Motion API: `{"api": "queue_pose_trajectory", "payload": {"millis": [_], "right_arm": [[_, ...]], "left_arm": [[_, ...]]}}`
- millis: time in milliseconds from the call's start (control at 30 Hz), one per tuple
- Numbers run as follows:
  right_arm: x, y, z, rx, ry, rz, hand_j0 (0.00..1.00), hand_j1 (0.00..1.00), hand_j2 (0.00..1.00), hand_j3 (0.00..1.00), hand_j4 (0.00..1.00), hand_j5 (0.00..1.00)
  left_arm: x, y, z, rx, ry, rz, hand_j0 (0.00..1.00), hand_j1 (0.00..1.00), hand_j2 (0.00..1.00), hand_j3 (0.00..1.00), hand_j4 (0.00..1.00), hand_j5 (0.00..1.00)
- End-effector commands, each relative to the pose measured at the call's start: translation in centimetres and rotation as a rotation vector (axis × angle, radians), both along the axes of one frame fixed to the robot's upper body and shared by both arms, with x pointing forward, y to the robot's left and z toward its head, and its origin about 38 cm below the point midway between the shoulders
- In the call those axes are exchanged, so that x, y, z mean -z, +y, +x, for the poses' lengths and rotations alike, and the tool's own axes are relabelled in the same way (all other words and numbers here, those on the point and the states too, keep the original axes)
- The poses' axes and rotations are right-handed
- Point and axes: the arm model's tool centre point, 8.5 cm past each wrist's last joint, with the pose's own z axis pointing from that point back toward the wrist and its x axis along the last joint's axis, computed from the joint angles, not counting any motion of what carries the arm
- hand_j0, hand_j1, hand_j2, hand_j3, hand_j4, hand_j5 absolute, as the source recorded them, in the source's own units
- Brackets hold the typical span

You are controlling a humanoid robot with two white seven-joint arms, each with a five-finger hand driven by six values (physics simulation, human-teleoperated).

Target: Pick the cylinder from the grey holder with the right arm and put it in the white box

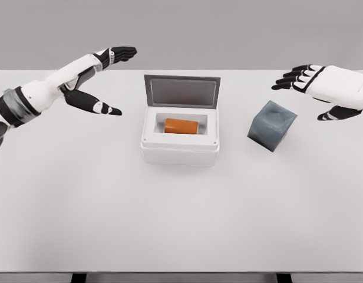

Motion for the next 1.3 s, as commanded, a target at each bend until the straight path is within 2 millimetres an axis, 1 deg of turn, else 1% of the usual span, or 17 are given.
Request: {"api": "queue_pose_trajectory", "payload": {"millis": [0, 67, 100, 167, 267, 333, 400, 500, 533, 767, 900, 1033, 1067, 1100, 1167, 1233, 1267], "right_arm": [[-0.8, 0.3, -0.5, -0.015, -0.017, -0.012, 1.00, 1.00, 1.00, 1.00, 1.00, 1.00], [-1.2, 0.4, -0.7, -0.024, -0.026, -0.024, 1.00, 1.00, 1.00, 1.00, 1.00, 1.00], [-1.3, 0.4, -0.8, -0.025, -0.028, -0.026, 1.00, 1.00, 1.00, 1.00, 1.00, 1.00], [-1.3, 0.4, -0.8, -0.025, -0.029, -0.029, 1.00, 1.00, 1.00, 1.00, 1.00, 1.00], [-1.5, 0.1, -0.9, -0.021, -0.030, -0.040, 1.00, 1.00, 1.00, 1.00, 1.00, 1.00], [-1.6, -0.1, -0.9, -0.017, -0.029, -0.048, 1.00, 1.00, 1.00, 1.00, 1.00, 1.00], [-1.6, -0.2, -0.9, -0.015, -0.030, -0.049, 1.00, 1.00, 1.00, 1.00, 1.00, 1.00], [-1.6, -0.1, -0.9, -0.016, -0.029, -0.050, 1.00, 1.00, 1.00, 1.00, 1.00, 1.00], [-1.6, -0.1, -0.9, -0.016, -0.029, -0.050, 1.00, 1.00, 1.00, 1.00, 1.00, 1.00], [-1.4, -0.1, -1.0, -0.016, -0.026, -0.048, 1.00, 1.00, 1.00, 1.00, 1.00, 1.00], [-1.4, 0.0, -1.0, -0.019, -0.025, -0.047, 1.00, 1.00, 1.00, 1.00, 1.00, 1.00], [-1.6, 0.2, -1.2, -0.029, -0.032, -0.052, 1.00, 1.00, 1.00, 1.00, 1.00, 1.00], [-1.7, 0.4, -1.2, -0.033, -0.034, -0.053, 1.00, 1.00, 1.00, 1.00, 1.00, 1.00], [-1.7, 0.4, -1.2, -0.035, -0.035, -0.052, 1.00, 1.00, 1.00, 1.00, 1.00, 1.00], [-1.9, 0.8, -1.5, -0.049, -0.044, -0.057, 1.00, 1.00, 1.00, 1.00, 1.00, 1.00], [-2.0, 0.7, -1.5, -0.046, -0.045, -0.059, 1.00, 1.00, 1.00, 1.00, 1.00, 1.00], [-2.1, 0.7, -1.5, -0.047, -0.046, -0.058, 1.00, 1.00, 1.00, 1.00, 1.00, 1.00]], "left_arm": [[2.4, -1.1, 0.5, -0.006, 0.105, -0.009, 1.00, 1.00, 1.00, 1.00, 1.00, 1.00], [2.5, -1.6, 1.1, -0.005, 0.115, -0.009, 1.00, 1.00, 1.00, 1.00, 1.00, 1.00], [2.2, -2.0, 1.4, -0.001, 0.110, -0.019, 1.00, 1.00, 1.00, 1.00, 1.00, 1.00], [2.7, -2.5, 2.2, -0.005, 0.128, -0.019, 1.00, 1.00, 1.00, 1.00, 1.00, 1.00], [3.0, -2.8, 2.7, -0.011, 0.137, -0.031, 1.00, 1.00, 1.00, 1.00, 1.00, 1.00], [3.1, -2.5, 3.3, -0.027, 0.146, -0.035, 1.00, 1.00, 1.00, 1.00, 1.00, 1.00], [3.8, -3.2, 4.2, -0.040, 0.177, -0.059, 1.00, 1.00, 1.00, 1.00, 1.00, 1.00], [4.5, -2.9, 4.4, -0.055, 0.196, -0.061, 1.00, 1.00, 1.00, 1.00, 1.00, 1.00], [4.4, -2.9, 4.5, -0.057, 0.197, -0.062, 1.00, 1.00, 1.00, 1.00, 1.00, 1.00], [4.7, -3.9, 4.0, -0.023, 0.186, -0.052, 1.00, 1.00, 1.00, 1.00, 1.00, 1.00], [4.9, -3.8, 3.7, -0.020, 0.187, -0.049, 1.00, 1.00, 1.00, 1.00, 1.00, 1.00], [3.6, -4.9, 2.9, 0.028, 0.148, -0.051, 1.00, 1.00, 1.00, 1.00, 1.00, 1.00], [3.2, -4.9, 2.7, 0.036, 0.141, -0.054, 1.00, 1.00, 1.00, 1.00, 1.00, 1.00], [3.5, -4.8, 2.2, 0.040, 0.143, -0.054, 1.00, 1.00, 1.00, 1.00, 1.00, 1.00], [3.3, -3.9, 1.6, 0.041, 0.139, -0.044, 1.00, 1.00, 1.00, 1.00, 1.00, 1.00], [2.9, -4.3, 1.2, 0.058, 0.126, -0.046, 1.00, 1.00, 1.00, 1.00, 1.00, 1.00], [2.6, -3.8, 1.0, 0.058, 0.120, -0.041, 1.00, 1.00, 1.00, 1.00, 1.00, 1.00]]}}
